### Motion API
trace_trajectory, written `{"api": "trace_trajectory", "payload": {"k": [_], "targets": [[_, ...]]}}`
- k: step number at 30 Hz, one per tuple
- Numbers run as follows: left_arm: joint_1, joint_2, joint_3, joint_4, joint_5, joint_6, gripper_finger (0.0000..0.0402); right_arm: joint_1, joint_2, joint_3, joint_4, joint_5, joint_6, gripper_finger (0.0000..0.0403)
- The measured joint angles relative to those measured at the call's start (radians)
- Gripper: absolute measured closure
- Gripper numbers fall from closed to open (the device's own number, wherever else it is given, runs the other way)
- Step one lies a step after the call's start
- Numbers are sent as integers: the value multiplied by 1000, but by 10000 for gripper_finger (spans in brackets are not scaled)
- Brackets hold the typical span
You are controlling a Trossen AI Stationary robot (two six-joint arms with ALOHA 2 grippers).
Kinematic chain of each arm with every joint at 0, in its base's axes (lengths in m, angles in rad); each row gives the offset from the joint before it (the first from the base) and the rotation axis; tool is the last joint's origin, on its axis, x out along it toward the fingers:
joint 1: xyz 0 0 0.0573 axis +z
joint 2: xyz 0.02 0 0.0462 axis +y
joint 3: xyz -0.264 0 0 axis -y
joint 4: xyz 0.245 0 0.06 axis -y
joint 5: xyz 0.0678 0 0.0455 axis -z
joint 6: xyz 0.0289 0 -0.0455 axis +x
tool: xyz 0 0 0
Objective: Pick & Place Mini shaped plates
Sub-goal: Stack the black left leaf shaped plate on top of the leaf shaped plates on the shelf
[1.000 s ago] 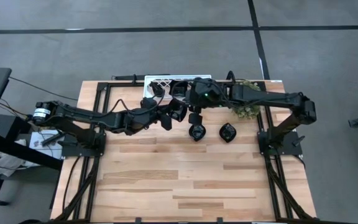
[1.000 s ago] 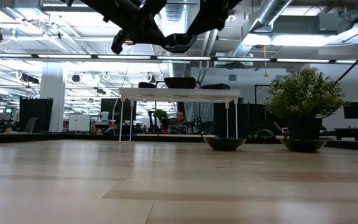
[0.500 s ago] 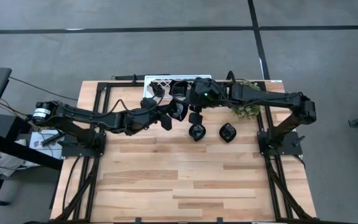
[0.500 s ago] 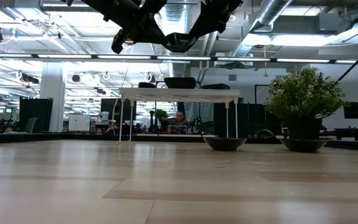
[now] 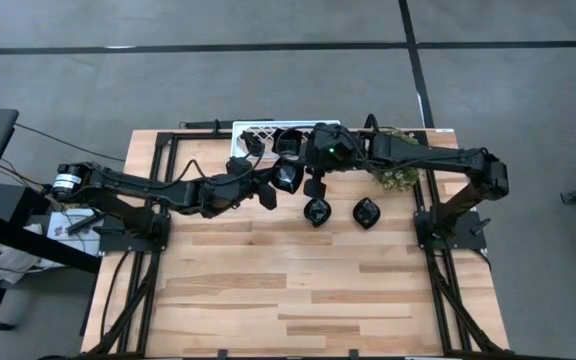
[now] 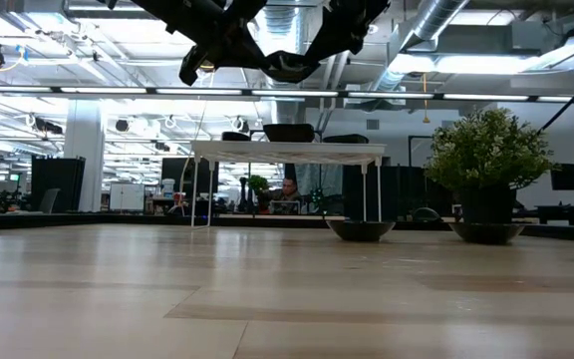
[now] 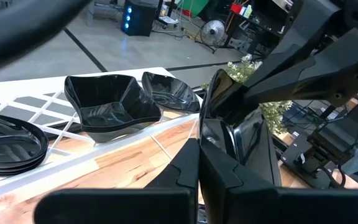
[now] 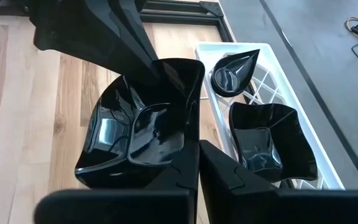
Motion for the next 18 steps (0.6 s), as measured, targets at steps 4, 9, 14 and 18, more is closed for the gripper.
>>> {"api": "trace_trajectory", "payload": {"k": [4, 9, 14, 18], "targets": [[0, 0, 0, 3, 0, 0, 398, 0, 0, 0, 0, 0, 0, 400], [0, 0, 0, 14, 0, 0, 388, 0, -1, 0, 1, 0, 0, 401], [0, -1, 0, 26, 5, 0, 356, 2, -1, 0, 0, -2, 0, 402], [0, -1, 0, 28, 4, 1, 315, 1, -1, 0, 0, -3, -1, 402]]}}
